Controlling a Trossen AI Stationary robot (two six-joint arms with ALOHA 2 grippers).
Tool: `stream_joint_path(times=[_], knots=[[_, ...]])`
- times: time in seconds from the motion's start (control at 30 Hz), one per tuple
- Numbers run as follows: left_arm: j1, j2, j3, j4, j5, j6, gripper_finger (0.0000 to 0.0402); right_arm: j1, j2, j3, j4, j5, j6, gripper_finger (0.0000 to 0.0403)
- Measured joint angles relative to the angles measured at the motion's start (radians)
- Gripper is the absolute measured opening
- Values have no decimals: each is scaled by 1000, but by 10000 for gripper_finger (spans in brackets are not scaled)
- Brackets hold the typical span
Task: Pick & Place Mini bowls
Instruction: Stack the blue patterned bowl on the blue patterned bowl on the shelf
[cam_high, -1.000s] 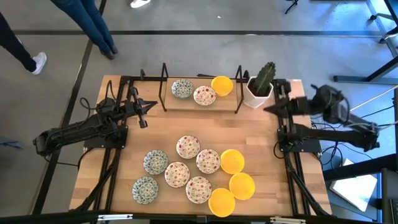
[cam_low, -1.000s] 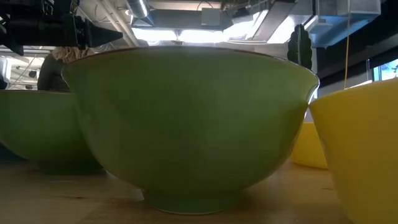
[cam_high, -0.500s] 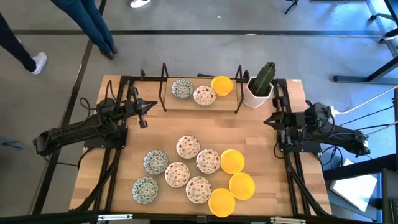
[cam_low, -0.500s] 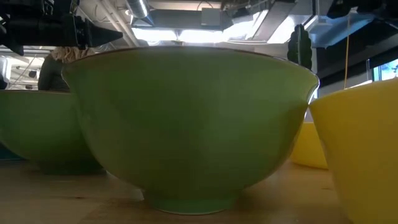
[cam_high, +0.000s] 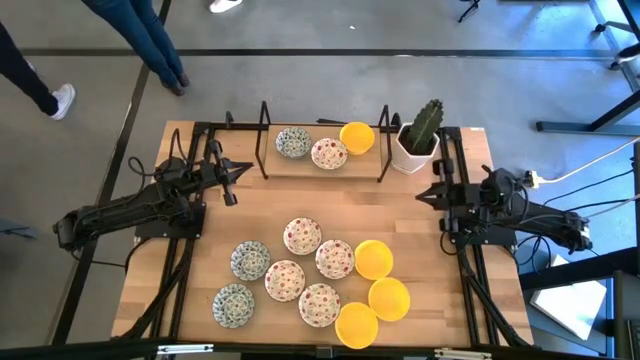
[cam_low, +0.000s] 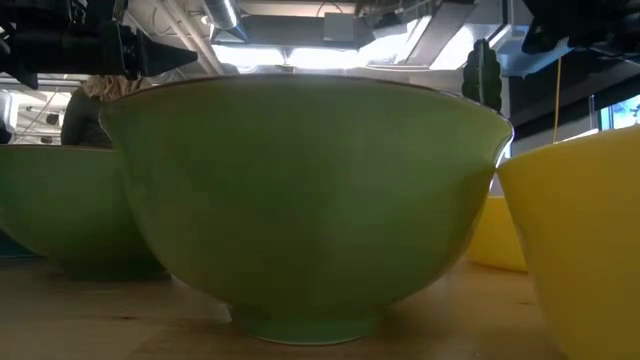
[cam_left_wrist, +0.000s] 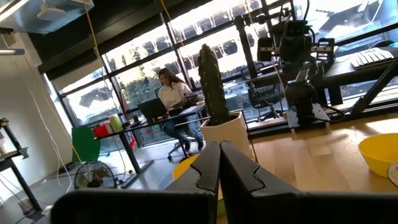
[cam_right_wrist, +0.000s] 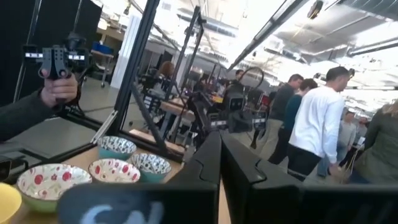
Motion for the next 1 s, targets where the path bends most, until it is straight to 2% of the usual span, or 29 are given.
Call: stream_joint_path(times=[0.17,0.27,0.4,0.57,0.67,0.77,0.9,1.0], knots=[[0,0,0,0,-35,-9,4,0,0,1,0,0,-16,9],[0,0,0,14,-66,-79,4,0,0,1,2,0,-22,9],[-12,1,28,12,20,-129,4,0,0,1,7,0,-23,10],[-89,43,195,-169,77,-179,4,0,0,1,7,0,-23,10],[-175,107,322,-291,67,-168,3,0,0,1,6,1,-23,10],[-280,199,445,-396,-29,-168,3,0,0,1,7,1,-23,10],[-418,362,607,-605,-266,-168,3,0,0,2,5,1,-23,10],[-488,497,714,-788,-393,-217,3,0,0,2,0,1,-21,10]])
